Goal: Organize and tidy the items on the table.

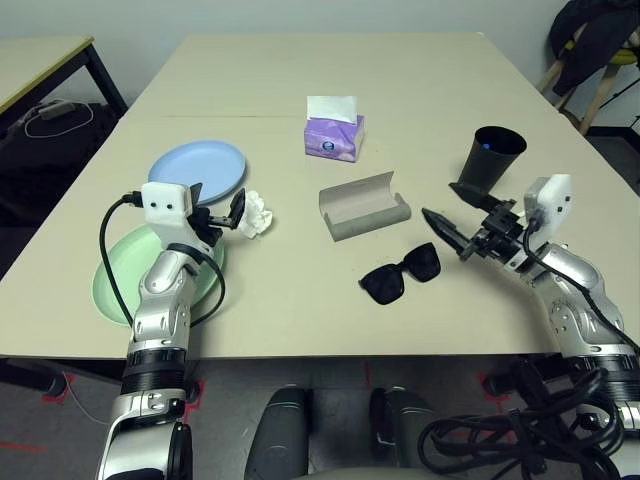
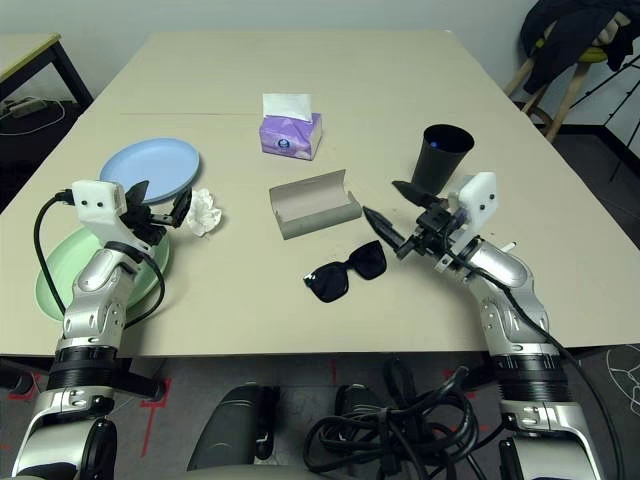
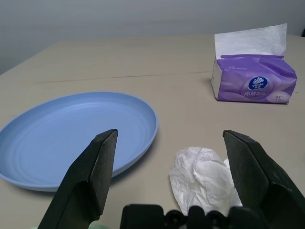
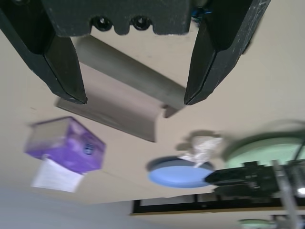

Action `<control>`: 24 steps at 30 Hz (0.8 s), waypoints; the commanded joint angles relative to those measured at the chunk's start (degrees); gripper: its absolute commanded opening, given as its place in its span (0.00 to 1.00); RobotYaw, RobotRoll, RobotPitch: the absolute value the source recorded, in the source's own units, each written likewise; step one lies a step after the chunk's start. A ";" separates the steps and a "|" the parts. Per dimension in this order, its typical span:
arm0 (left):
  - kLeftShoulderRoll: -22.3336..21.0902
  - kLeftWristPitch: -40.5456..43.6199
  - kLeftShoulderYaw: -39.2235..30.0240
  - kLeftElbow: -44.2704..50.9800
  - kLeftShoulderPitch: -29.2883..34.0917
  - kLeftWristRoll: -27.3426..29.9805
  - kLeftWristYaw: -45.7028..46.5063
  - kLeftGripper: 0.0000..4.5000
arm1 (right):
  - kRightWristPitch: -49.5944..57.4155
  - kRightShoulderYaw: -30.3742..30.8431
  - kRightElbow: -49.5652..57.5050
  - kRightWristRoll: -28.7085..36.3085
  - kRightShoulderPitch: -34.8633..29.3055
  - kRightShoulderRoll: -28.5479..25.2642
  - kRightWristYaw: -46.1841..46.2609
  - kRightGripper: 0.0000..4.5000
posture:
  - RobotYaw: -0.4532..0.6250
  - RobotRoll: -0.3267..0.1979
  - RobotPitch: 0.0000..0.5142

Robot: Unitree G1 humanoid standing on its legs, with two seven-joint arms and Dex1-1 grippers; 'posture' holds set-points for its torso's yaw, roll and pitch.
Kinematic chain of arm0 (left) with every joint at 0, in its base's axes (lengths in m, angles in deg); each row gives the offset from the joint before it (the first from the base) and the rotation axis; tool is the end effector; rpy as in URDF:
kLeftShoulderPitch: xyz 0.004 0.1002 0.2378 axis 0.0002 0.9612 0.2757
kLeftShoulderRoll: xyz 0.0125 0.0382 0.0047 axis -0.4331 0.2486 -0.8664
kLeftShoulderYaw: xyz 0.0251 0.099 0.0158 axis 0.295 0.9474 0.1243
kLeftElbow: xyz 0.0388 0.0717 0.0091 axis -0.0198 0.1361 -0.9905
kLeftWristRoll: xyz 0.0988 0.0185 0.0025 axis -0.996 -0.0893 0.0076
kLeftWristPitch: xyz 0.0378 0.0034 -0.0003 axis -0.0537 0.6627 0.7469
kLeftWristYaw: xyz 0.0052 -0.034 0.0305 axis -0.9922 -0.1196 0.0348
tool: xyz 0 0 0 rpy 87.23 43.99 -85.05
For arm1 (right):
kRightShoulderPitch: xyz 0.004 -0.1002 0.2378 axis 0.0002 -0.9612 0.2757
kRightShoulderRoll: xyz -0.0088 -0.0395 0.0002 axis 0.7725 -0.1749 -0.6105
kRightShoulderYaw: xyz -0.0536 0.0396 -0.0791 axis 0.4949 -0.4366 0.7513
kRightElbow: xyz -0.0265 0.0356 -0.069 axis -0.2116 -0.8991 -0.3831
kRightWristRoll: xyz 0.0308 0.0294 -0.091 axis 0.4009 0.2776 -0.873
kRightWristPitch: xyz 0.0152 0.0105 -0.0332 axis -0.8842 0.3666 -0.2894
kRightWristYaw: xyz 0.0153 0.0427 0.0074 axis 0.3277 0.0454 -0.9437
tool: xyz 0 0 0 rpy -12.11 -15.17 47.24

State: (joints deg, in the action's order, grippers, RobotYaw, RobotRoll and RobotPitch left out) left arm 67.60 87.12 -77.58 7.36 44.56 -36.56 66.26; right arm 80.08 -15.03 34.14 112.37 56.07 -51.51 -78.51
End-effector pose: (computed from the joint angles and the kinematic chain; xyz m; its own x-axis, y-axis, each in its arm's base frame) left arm 0.2633 0.2479 0.1003 0.9804 -0.1334 0.1449 0.1237 0.9896 0.0740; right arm 0.2541 -0.2304 0.1281 0.5423 0.8388 0.0485 -0.8169 0.5399 -0.2026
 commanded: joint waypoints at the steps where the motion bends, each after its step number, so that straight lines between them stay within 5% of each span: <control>1: -0.62 -0.01 0.43 -0.32 0.36 -0.50 -0.52 1.00 | 2.60 3.53 5.01 1.67 -0.38 -2.70 -6.69 1.00 | 0.52 0.62 0.10; 15: -3.62 4.28 -0.32 0.52 0.30 1.19 -3.24 1.00 | -6.91 4.11 -0.12 0.66 -1.93 -1.85 -16.41 1.00 | 0.53 0.62 0.11; 24: -12.89 16.38 -3.67 2.22 -0.84 5.64 -8.46 1.00 | -12.29 5.20 -4.56 -0.76 -1.70 -0.94 -19.30 1.00 | 0.55 0.62 0.12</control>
State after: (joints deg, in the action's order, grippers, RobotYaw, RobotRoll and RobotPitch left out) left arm 56.33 100.50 -80.02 8.59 44.37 -32.33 59.19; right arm 68.64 -10.46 30.49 111.99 54.50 -52.52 -97.21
